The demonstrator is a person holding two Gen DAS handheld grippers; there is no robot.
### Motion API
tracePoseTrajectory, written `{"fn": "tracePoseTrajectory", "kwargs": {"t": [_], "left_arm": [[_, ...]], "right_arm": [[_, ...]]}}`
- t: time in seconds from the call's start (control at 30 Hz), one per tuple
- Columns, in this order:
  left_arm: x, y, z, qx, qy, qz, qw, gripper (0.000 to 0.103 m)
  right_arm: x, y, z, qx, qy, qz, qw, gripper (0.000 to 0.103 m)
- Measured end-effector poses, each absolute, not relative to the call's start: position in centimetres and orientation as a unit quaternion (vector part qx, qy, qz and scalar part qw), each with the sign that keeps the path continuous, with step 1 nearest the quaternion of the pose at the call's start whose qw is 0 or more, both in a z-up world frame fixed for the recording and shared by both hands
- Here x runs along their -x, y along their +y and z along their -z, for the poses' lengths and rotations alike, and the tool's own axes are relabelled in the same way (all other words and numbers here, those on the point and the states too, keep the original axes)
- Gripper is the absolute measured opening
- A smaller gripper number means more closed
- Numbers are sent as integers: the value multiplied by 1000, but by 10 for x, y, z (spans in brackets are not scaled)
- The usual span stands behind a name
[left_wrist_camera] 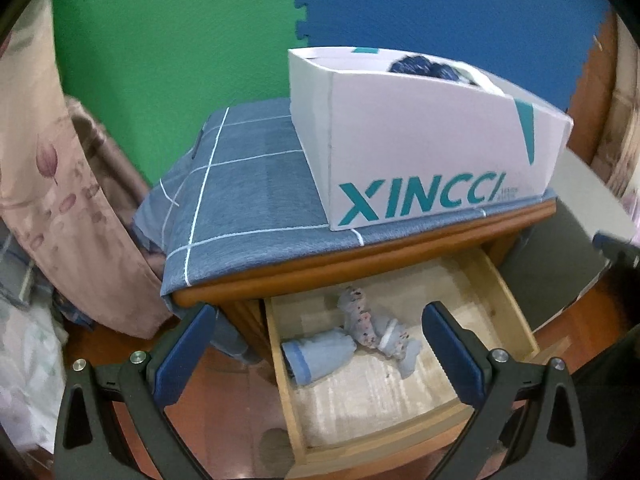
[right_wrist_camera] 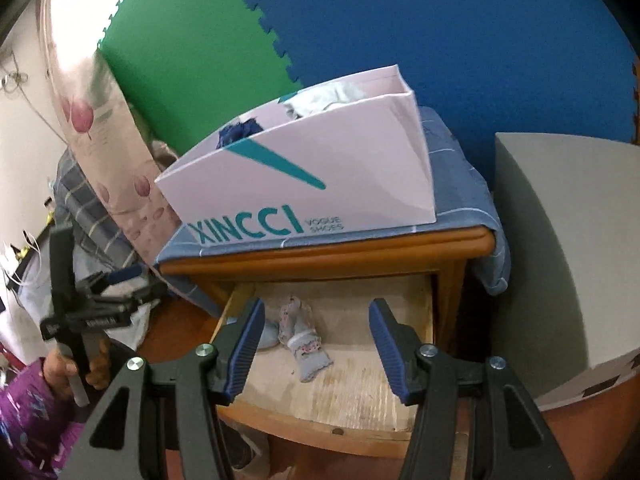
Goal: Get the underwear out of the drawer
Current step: 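Open the right tool and withdraw it from the shoebox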
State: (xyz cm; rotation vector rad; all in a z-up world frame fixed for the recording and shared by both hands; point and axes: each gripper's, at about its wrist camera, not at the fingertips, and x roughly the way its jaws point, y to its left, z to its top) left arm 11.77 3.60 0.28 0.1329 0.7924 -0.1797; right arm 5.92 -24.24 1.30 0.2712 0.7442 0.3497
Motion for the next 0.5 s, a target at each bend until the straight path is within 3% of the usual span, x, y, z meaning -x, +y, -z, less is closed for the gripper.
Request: {"fn": "tracePoseTrajectory", "kwargs": {"t": [0.5], "left_arm": [[-110, -10, 18, -187, 393, 88, 896, 103]], "right_arm": [[-53, -257, -14, -158, 357, -180, 903, 56]]}}
